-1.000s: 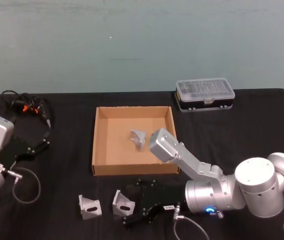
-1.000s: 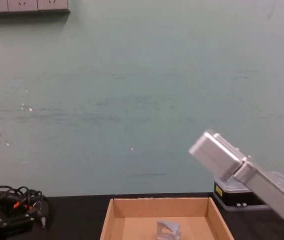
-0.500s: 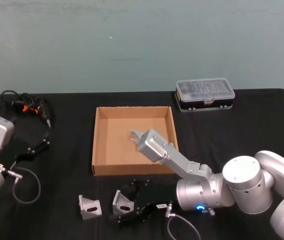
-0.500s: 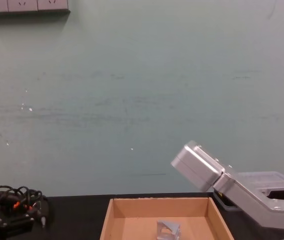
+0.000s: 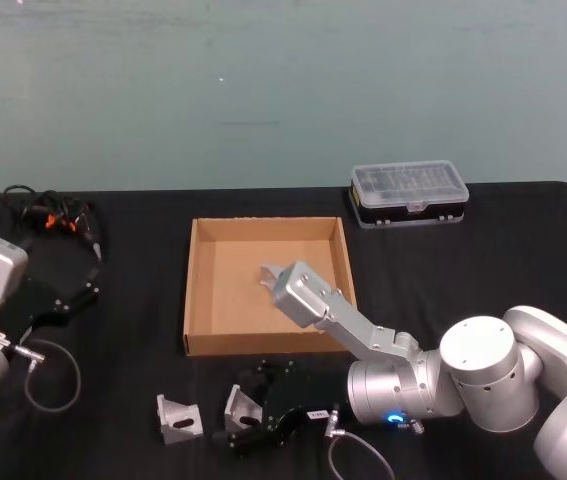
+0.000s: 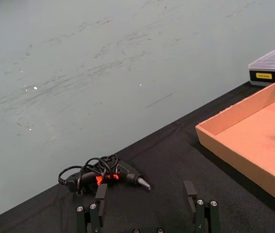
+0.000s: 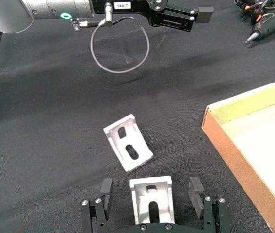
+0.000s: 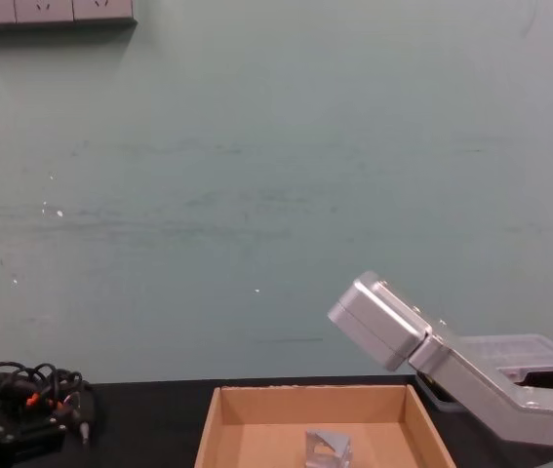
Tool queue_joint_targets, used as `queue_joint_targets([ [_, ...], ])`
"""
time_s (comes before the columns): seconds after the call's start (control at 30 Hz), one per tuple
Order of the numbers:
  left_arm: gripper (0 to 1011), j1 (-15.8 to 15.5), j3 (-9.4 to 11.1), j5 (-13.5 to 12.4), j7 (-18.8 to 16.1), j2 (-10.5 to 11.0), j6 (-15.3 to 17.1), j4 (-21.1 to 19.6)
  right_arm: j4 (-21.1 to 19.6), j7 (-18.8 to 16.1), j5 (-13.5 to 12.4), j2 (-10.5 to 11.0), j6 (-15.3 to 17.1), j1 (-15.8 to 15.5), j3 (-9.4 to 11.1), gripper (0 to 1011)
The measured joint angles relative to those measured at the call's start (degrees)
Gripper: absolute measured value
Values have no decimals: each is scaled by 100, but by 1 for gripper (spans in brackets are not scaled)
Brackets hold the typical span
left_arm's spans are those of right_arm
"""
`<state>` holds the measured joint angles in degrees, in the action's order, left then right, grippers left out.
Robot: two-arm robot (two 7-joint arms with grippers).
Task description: Use one hand to pick up the angle iron from the table and place it into the box.
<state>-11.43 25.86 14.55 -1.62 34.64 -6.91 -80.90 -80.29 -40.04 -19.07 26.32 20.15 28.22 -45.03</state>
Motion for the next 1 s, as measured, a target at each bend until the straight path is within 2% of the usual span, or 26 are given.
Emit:
queue_joint_targets([
  [0.1, 1000, 0, 0, 0, 0, 0, 0, 0, -2, -1, -1, 2, 4, 0, 0, 998],
  [0.33, 1000, 0, 0, 0, 0, 0, 0, 0, -6, -2, -2, 5, 14, 0, -3, 873],
  [0.37, 1000, 0, 0, 0, 0, 0, 0, 0, -7, -2, -2, 6, 17, 0, -4, 821],
  [0.43, 1000, 0, 0, 0, 0, 0, 0, 0, -7, -3, -2, 6, 17, 0, -4, 786],
  [0.57, 1000, 0, 0, 0, 0, 0, 0, 0, -9, -3, -2, 8, 21, 0, -4, 653],
  [0.6, 1000, 0, 0, 0, 0, 0, 0, 0, -9, -3, -2, 8, 21, 0, -4, 592],
  [0.63, 1000, 0, 0, 0, 0, 0, 0, 0, -10, -4, -2, 8, 22, 0, -4, 592],
  [0.77, 1000, 0, 0, 0, 0, 0, 0, 0, -11, -5, -2, 8, 24, 0, -5, 462],
  [1.0, 1000, 0, 0, 0, 0, 0, 0, 0, -12, -6, -2, 9, 27, 0, -5, 457],
])
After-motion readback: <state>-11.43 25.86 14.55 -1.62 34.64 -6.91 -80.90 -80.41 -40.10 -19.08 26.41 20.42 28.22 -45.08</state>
